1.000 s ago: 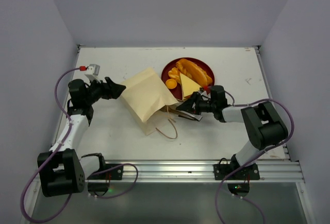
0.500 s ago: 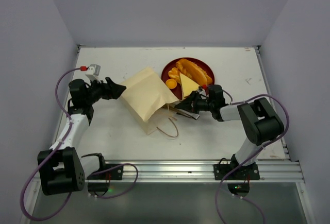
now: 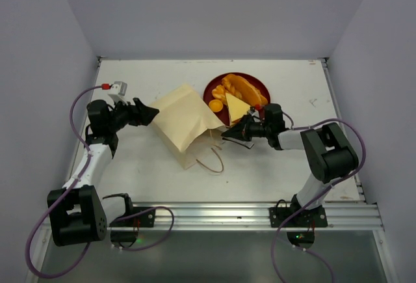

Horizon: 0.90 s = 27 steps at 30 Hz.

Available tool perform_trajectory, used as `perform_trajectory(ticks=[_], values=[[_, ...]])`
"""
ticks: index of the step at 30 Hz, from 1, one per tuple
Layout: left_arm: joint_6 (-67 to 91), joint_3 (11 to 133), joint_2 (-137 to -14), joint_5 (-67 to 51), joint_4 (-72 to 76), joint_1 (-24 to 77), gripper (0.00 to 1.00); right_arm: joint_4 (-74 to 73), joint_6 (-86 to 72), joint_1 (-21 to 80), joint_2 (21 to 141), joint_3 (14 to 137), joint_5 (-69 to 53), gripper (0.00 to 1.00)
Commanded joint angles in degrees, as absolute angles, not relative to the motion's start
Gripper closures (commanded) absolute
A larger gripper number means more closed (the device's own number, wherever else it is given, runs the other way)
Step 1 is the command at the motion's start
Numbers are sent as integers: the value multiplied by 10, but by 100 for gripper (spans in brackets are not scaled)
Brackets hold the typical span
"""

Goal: Take the fake bread out of the paper bag

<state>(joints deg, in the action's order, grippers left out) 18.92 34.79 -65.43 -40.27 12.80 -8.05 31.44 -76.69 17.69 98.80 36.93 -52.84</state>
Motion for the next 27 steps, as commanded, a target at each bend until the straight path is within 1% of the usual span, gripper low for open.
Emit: perform_trajectory(ticks=[1, 2, 3, 4, 5, 6, 7, 8, 9, 10, 11, 13, 14, 17, 22, 27], values=[[171, 356, -649, -409, 143, -76, 17, 274, -741, 156, 951, 410, -598, 100], [171, 356, -648, -409, 143, -76, 17, 239, -686, 147, 947, 425, -617, 100], [171, 356, -646, -409, 143, -76, 17, 148, -653, 143, 941, 436, -627, 100], [171, 356, -645, -409, 144, -76, 16, 95, -615, 140, 940, 447, -635, 100], [171, 355, -644, -409, 145, -76, 17, 42, -531, 135, 941, 462, -651, 100], [171, 356, -642, -408, 145, -76, 16, -74, -487, 134, 945, 493, -657, 100], [170, 355, -642, -409, 145, -76, 17, -143, -433, 132, 956, 512, -663, 100], [170, 355, -639, -409, 146, -76, 16, -211, -321, 127, 965, 555, -664, 100], [169, 356, -638, -409, 146, -76, 17, -324, -275, 126, 982, 574, -664, 100], [168, 355, -637, -409, 145, -76, 16, -361, -211, 116, 988, 599, -666, 100], [168, 355, -635, -408, 145, -76, 16, -386, -180, 109, 991, 611, -669, 100], [167, 353, -633, -408, 144, -76, 16, -499, -108, 96, 1012, 642, -667, 100], [166, 353, -631, -408, 143, -76, 17, -585, -21, 92, 1020, 676, -665, 100], [164, 352, -626, -407, 143, -76, 17, -635, 50, 87, 1020, 694, -664, 100], [164, 351, -625, -407, 144, -76, 16, -615, 27, 87, 971, 667, -660, 100], [162, 350, -623, -408, 144, -76, 16, -629, 33, 86, 933, 664, -652, 100]])
